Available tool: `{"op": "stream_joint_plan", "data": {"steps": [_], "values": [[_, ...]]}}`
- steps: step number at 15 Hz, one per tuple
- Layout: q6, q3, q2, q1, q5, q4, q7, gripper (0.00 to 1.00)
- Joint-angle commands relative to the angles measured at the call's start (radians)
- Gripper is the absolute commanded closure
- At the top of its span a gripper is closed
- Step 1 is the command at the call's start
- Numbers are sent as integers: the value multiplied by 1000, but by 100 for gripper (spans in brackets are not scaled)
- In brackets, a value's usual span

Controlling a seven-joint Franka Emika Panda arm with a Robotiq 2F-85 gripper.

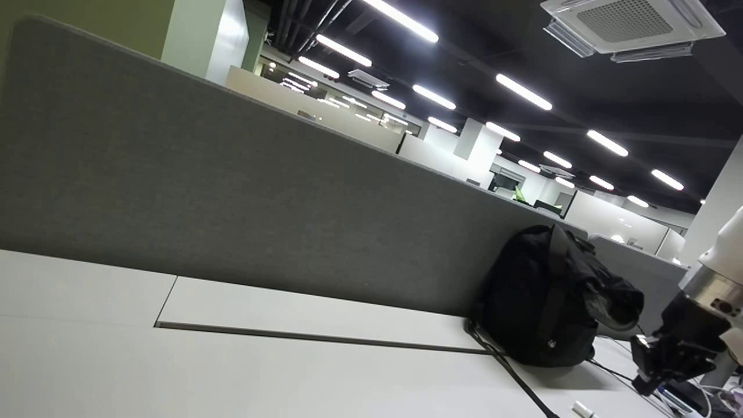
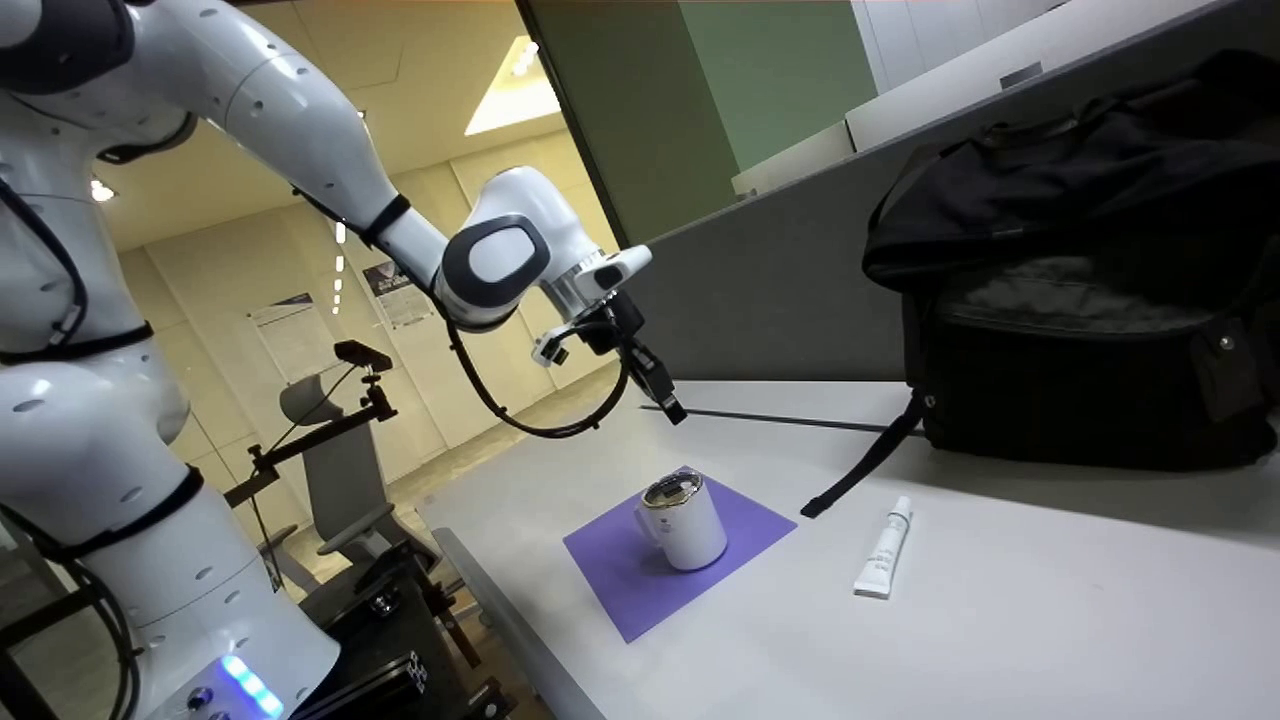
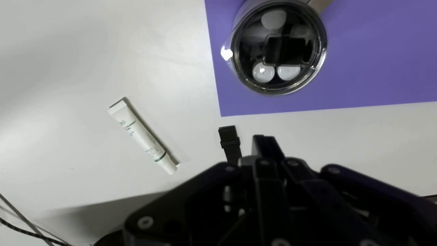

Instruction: Slide the black knob on the mug lid

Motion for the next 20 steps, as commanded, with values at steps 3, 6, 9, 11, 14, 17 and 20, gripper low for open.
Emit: {"op": "stream_joint_plan", "data": {"steps": [3,6,9,11,14,17,20], "values": [[-25,-36,74,64,34,43,-15,100],[-32,-55,110,89,38,60,-9,100],[-41,-64,141,107,51,76,-11,100],[-68,-76,158,124,47,88,-3,100],[-109,-89,180,144,41,109,9,100],[-140,-96,199,157,38,126,15,100],[-163,-95,215,161,39,139,16,100]]}}
